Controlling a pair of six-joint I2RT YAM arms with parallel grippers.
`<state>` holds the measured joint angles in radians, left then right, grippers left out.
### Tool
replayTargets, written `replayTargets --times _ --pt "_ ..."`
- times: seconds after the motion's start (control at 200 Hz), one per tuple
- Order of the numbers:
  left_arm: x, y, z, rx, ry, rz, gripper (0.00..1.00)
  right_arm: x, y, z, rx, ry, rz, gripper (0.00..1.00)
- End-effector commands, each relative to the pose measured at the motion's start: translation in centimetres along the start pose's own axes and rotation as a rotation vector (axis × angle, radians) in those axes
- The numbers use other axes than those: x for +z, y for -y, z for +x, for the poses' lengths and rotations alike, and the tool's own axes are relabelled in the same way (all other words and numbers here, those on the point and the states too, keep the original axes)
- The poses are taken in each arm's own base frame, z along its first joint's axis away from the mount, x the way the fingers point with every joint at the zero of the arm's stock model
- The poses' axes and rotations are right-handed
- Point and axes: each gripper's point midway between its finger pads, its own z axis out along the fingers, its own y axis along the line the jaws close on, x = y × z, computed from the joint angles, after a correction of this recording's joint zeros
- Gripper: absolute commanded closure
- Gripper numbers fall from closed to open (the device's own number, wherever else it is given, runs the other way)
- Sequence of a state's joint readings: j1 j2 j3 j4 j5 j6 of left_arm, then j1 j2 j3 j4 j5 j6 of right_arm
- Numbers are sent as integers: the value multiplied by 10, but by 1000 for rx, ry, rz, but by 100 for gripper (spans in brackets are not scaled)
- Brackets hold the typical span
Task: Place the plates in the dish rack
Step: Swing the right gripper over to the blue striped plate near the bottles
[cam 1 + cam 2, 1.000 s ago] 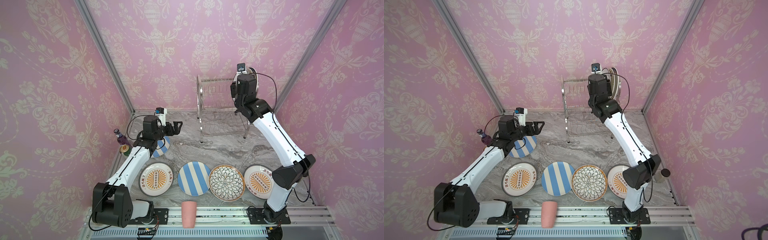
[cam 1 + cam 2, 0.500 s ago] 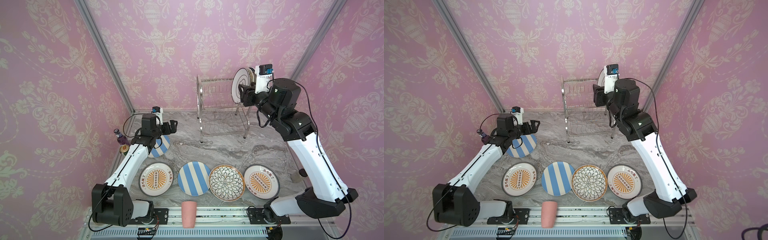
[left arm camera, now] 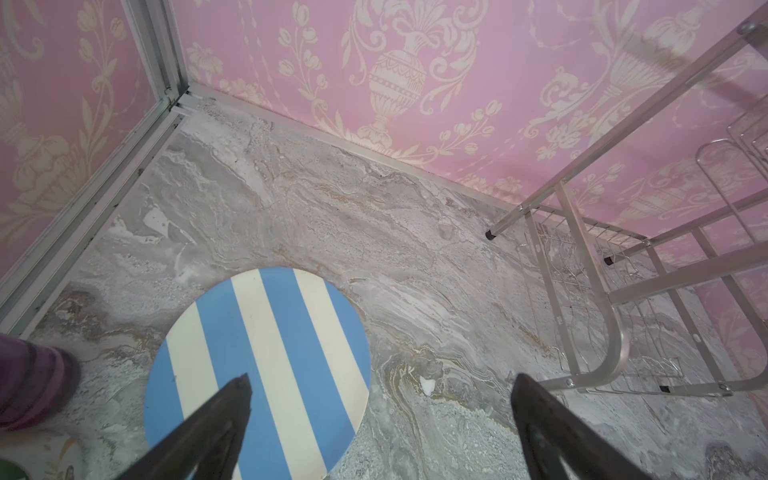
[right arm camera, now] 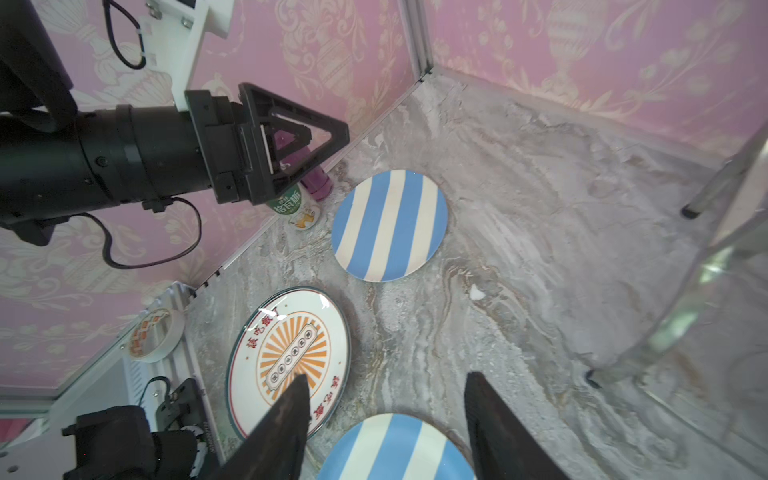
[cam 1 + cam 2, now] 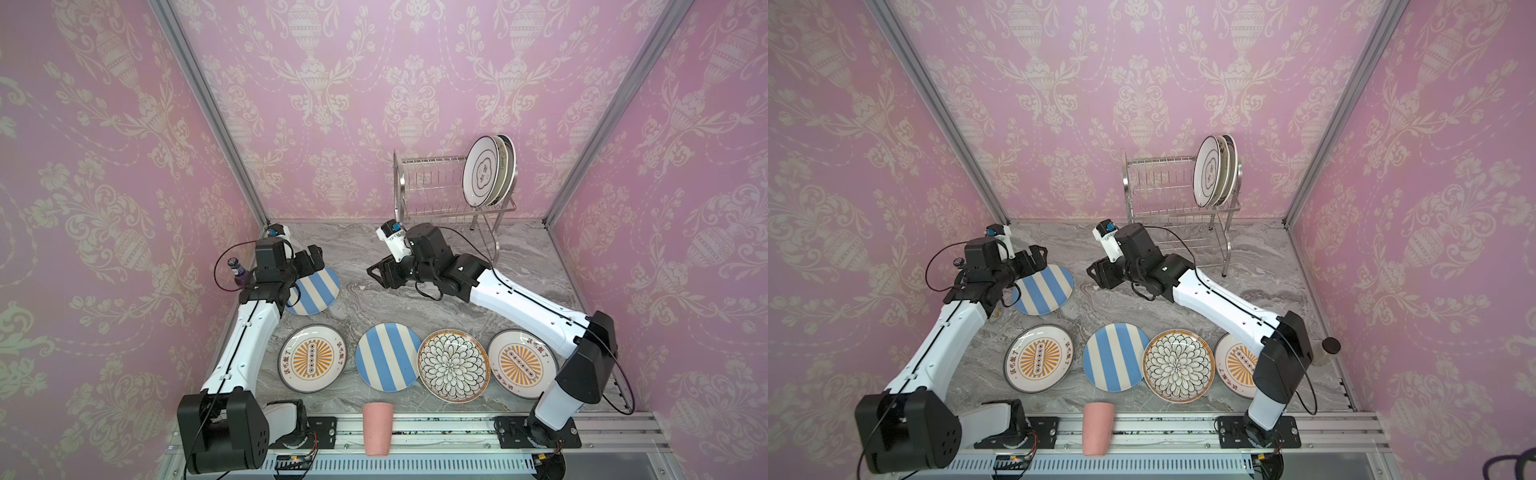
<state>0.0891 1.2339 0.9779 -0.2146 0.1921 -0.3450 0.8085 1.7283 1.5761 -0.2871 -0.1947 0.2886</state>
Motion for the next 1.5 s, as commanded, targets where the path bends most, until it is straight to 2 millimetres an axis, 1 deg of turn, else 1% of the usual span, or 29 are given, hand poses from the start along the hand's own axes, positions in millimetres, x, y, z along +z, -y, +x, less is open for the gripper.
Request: replayTargets --times 0.0,0.11,0.18,0.255,0.32,0.405,0.52,0.66,0.811,0.961,1.191,1.496 --pt "14 -13 13 -41 -33 -25 1 39 -18 3 159 44 -146 41" --pt "32 -31 29 -21 -78 -90 1 84 -12 32 244 -17 -152 41" --pt "44 -47 36 -9 -79 -151 1 107 -3 49 308 -48 -145 42" --pt "60 -52 40 6 -108 -164 1 128 5 64 359 -86 -129 42" --pt "74 -56 43 13 -148 -178 1 143 7 71 392 -108 -133 42" --pt "89 -62 43 21 -158 -200 1 160 11 78 433 -134 -129 43" --pt "104 -71 42 40 -178 -236 1 179 18 83 481 -142 -108 43" --pt "111 -80 43 64 -190 -278 1 194 26 89 535 -155 -85 43" --pt "114 -93 42 96 -196 -337 1 203 36 95 567 -156 -64 42" --pt "123 -104 45 96 -222 -368 1 213 40 100 584 -166 -62 41" --pt "132 -112 39 111 -226 -389 1 224 43 107 612 -172 -64 39" --pt "143 -127 56 98 -284 -388 1 236 45 113 645 -178 -77 38"
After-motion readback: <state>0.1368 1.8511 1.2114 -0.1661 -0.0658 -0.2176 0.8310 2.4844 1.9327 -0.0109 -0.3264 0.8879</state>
